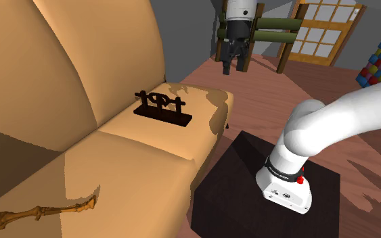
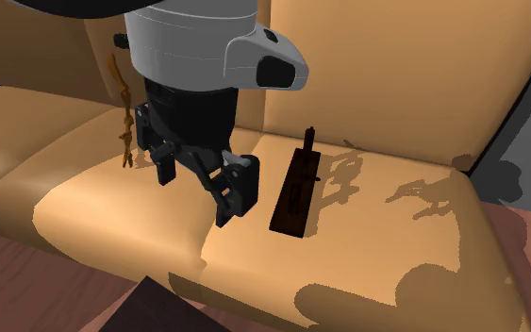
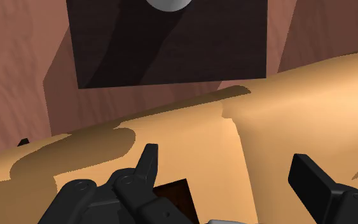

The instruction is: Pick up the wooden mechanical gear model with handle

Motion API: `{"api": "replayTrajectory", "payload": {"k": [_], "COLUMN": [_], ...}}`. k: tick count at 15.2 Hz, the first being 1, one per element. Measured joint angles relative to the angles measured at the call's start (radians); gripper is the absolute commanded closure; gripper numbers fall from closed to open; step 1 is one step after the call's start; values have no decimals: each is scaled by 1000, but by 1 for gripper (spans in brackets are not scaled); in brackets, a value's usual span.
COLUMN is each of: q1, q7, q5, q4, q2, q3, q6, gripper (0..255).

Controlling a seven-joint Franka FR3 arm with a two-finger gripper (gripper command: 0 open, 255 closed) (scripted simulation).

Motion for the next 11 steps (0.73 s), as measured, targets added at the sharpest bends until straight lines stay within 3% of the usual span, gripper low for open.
{"api": "replayTrajectory", "payload": {"k": [3,11], "q1": [4,17], "q7": [-9,-76], "q5": [-4,-36], "q4": [-1,21], "q2": [33,265], "q3": [2,0], "q6": [37,268], "gripper": [0,0]}}
